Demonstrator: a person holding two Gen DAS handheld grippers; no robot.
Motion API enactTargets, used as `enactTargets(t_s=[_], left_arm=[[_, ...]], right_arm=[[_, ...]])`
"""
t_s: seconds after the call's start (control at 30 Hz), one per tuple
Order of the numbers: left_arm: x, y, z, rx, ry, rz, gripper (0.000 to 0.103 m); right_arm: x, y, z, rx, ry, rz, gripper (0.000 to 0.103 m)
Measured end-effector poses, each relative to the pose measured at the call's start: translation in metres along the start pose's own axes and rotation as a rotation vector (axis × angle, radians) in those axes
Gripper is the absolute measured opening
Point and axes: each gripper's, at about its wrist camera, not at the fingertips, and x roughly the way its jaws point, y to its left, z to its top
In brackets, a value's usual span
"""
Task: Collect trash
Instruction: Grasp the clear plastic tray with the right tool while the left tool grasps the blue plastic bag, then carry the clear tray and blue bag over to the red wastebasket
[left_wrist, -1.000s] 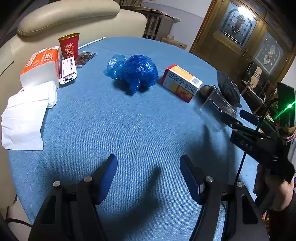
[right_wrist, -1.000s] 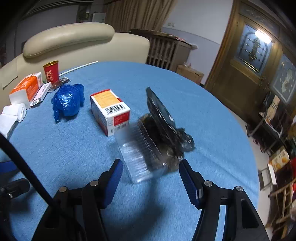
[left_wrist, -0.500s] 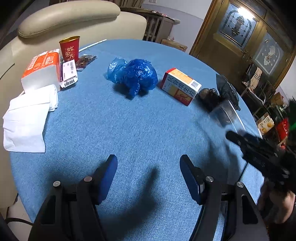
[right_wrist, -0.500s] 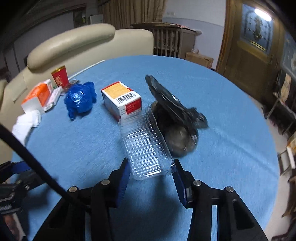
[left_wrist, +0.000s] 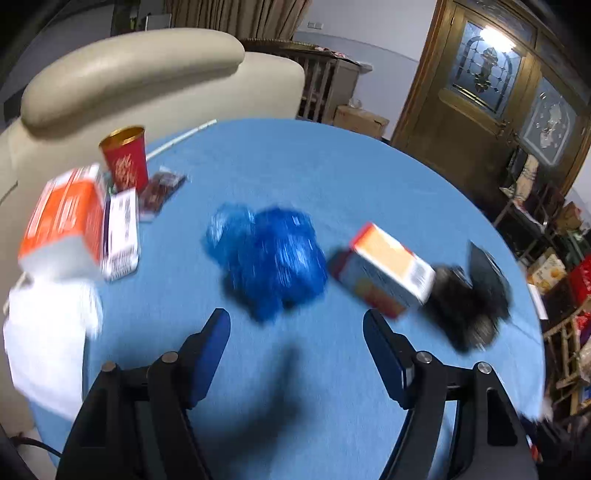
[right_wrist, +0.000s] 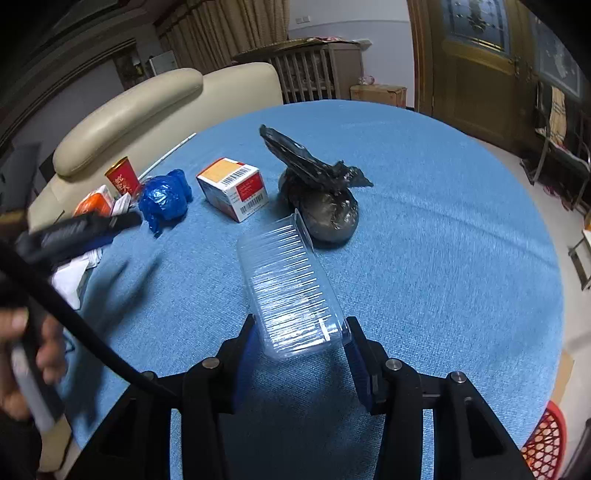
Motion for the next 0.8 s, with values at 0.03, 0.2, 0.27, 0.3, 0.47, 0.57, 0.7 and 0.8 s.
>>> enactTargets(t_s=[0.03,0.2,0.27,0.3,0.47,0.57,0.7,0.8], left_arm=[[0.007,0.0,0.006,-0.001,-0.001,0.019,0.075],[0.044,0.004,0.025,-0.005,0.027,0.082,0.075],[0.052,0.005,0.028,-0.005,0.033,0.071,0.075],[0.055,0.005,0.029,-0.005,0.033,0.072,0.076],[0.066,0.003,0.031,0.006,0.055,0.039,0.076],[0.067,0.003,0.029,0.025,0.053,0.016,0.065],[0.059,0.002,0.024,0.052,0.042,-0.006,0.059],[0.043,0.001,0.017,0.073,0.018,-0.005,0.059]], right_arm=[[0.0,-0.001,0.0,0.003,-0.002,0.003,0.048],[-0.002,-0.006,-0.001,0.028,-0.002,0.025,0.048],[-0.002,-0.007,-0.001,0.036,-0.002,0.031,0.048],[-0.002,-0.007,-0.001,0.04,-0.002,0.033,0.048],[-0.003,-0.005,-0.003,0.045,-0.002,0.044,0.048],[-0.005,-0.004,-0.003,0.046,-0.006,0.046,0.048],[-0.008,-0.004,-0.003,0.05,-0.012,0.044,0.048],[-0.011,-0.004,-0.004,0.055,-0.019,0.038,0.048]])
